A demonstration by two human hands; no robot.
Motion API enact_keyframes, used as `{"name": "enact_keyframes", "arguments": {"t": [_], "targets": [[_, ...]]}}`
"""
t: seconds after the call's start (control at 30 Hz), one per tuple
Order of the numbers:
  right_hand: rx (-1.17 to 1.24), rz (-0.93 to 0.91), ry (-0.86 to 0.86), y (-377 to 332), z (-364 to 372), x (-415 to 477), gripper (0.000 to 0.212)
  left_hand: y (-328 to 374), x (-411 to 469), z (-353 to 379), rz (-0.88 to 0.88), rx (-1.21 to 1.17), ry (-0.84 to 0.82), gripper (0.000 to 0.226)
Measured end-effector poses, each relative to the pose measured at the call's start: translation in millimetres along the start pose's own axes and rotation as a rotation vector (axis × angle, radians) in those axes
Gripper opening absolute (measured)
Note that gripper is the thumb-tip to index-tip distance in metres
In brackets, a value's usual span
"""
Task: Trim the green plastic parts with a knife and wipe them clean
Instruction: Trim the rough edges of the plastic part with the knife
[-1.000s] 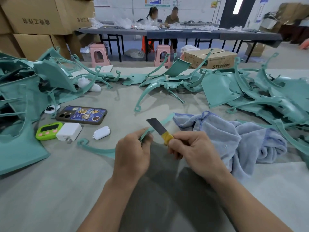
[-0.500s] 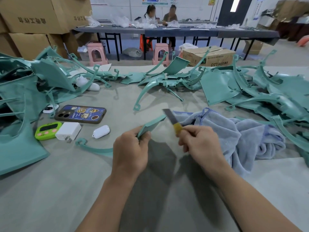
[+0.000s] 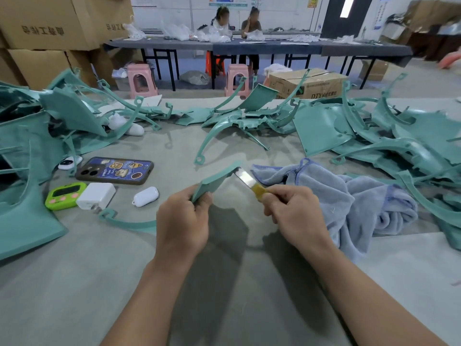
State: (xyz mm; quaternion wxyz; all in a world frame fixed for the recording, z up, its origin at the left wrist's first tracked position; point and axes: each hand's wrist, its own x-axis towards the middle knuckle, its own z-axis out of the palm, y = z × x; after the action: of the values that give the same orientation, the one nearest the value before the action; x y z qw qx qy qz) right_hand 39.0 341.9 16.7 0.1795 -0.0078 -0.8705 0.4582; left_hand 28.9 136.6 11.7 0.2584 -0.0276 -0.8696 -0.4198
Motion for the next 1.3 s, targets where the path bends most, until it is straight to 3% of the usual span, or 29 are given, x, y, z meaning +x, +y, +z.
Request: {"name": "enact_keyframes", "arguments": {"t": [0.1, 0.33, 0.47, 0.6, 0.7, 0.83, 1.0, 1.17, 1.3], "targets": [[0.04, -0.074, -0.109, 0.4, -0.2, -4.4, 0.022, -1.1, 0.4, 0.1, -0.01, 0.022, -0.007, 0.015], [0.3, -0.036, -0.088, 0.2, -3.0, -3.1, 0.015, -0.7, 0.8, -2.6, 0.015, -0.014, -0.006, 0.009], [0.436, -0.112, -0.135, -14.6, 2.3, -11.1, 0.012, 3.5, -0.4, -6.9, 0.03, -0.02, -0.009, 0.011], [0.369, -0.162, -0.221, -29.5, 19.9, -25.7, 0.014, 13.1, -6.0, -13.7, 0.057, 0.042, -0.021, 0.013], [0.246, -0.103, -0.092, -32.1, 26.6, -26.6, 0.021, 22.2, -8.6, -16.5, 0.052, 0.052, -0.033, 0.015], [0.262, 0.006, 0.064, -30.0, 22.9, -24.1, 0.023, 30.1, -7.1, -16.0, 0.021, 0.066, -0.029, 0.018], [0.404, -0.111, -0.052, -39.9, 29.0, -35.6, 0.018, 36.3, -11.7, -13.2, 0.024, 0.089, -0.047, 0.012], [0.095, 0.094, -0.013, -30.6, 32.8, -21.7, 0.027, 37.1, -11.5, -12.0, 0.018, 0.102, -0.015, 0.009], [0.335, -0.045, -0.064, -34.5, 30.3, -27.6, 0.023, 38.2, -12.1, -11.8, 0.011, 0.105, -0.02, 0.008]]}}
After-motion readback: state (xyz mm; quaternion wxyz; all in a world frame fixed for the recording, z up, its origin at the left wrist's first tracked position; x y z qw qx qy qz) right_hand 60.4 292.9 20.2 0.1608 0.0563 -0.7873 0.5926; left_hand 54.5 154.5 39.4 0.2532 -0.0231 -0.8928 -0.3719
